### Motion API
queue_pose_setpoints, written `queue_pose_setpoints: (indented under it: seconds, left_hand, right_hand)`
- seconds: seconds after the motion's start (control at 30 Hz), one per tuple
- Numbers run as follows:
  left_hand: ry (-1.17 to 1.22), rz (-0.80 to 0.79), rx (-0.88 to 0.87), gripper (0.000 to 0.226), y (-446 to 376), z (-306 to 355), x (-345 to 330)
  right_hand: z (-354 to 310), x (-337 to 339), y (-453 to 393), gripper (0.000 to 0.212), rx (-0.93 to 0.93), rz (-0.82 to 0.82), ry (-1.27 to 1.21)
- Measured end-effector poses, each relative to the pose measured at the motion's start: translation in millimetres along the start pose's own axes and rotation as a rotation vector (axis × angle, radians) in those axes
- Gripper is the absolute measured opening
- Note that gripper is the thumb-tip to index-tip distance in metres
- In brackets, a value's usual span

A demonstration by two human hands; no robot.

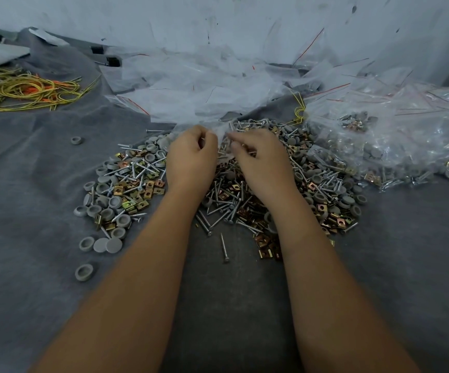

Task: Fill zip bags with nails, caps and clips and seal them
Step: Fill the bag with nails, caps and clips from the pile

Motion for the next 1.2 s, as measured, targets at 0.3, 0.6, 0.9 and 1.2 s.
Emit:
queue_pose_setpoints:
  seconds: [0.3, 0.6, 0.9, 1.2]
  left_hand:
    - [-0.044, 0.007, -0.012, 0.022, 0.0, -0.9, 0.5]
    - [-0.084, -0.028, 0.015, 0.021, -0.7, 0.2, -0.2]
    - [-0.066, -0.042, 0.017, 0.021, -0.1, 0.5, 0.2]
    - [-0.061, -0.049, 0.008, 0.02, 0.8, 1.3, 0.2]
  right_hand:
    - [4.7, 6.5, 0.9, 0.044, -0.199, -0.162, 0.272]
    - [3.6, 4.6, 2.1, 0.02, -0.141, -0.159, 0.326]
    - [6.3, 2.1, -1.5, 0.017, -0.064, -0.025, 0.246]
    - [3.8, 6.7, 0.0, 0.011, -0.021, 0.116, 0.081]
Point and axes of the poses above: each hand's wrist, its own y-axis away from the middle knuckle, its own x-axis out of the back of the hand, z = x × y, the point moved 1 cm from there along -y, towards the middle knuckle, and after that the axes turned 10 degrees about -x, right-handed, at the moved point
